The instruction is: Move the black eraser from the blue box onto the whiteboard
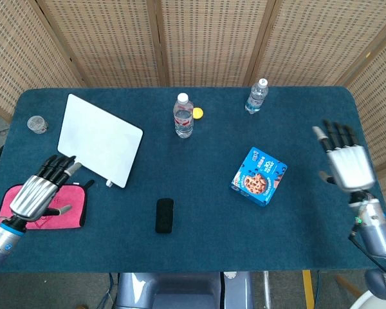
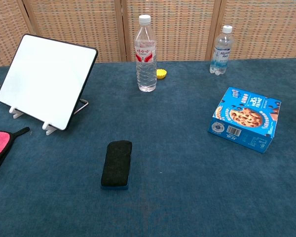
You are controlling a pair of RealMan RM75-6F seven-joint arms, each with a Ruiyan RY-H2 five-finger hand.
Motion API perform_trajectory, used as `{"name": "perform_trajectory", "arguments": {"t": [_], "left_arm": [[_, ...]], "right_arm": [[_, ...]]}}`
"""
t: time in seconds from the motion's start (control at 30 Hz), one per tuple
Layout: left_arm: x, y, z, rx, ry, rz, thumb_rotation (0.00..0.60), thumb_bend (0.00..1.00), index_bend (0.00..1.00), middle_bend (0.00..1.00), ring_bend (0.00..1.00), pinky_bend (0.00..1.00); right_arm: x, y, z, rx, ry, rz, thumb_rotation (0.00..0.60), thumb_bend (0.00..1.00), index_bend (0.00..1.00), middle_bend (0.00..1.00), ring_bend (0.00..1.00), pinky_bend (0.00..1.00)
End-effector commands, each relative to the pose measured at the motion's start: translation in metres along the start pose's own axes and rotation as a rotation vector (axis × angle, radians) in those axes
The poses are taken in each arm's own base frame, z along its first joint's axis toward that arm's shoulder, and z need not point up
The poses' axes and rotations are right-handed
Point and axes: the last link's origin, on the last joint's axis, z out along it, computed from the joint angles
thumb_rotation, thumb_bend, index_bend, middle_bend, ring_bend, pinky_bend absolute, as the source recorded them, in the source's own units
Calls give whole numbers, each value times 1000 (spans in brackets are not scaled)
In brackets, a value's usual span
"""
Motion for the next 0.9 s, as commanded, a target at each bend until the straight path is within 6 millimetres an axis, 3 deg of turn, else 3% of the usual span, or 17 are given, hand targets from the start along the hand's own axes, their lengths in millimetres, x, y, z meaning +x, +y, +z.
{"name": "perform_trajectory", "arguments": {"t": [0.03,0.17,0.37,0.53,0.7,0.9], "left_arm": [[-12,31,36,-291,-29,57,600,0,57,0,0,0],[-20,67,63,-535,-34,164,600,0,79,0,0,0],[-35,106,99,-746,-122,265,600,5,117,0,0,0],[-48,122,125,-817,-202,302,600,138,160,0,0,0],[-57,138,153,-872,-213,339,600,174,167,0,0,0],[-66,148,166,-912,-245,374,600,177,170,0,0,16]], "right_arm": [[-24,37,-52,-227,-18,161,600,0,0,0,0,68],[-25,30,-78,-280,1,270,600,0,0,0,0,64],[-11,26,-89,-276,47,282,600,0,0,0,0,61],[-8,28,-92,-278,44,287,600,0,0,0,0,61],[-9,31,-91,-289,39,288,600,0,0,0,0,61],[-9,34,-91,-298,41,289,600,0,0,0,0,61]]}}
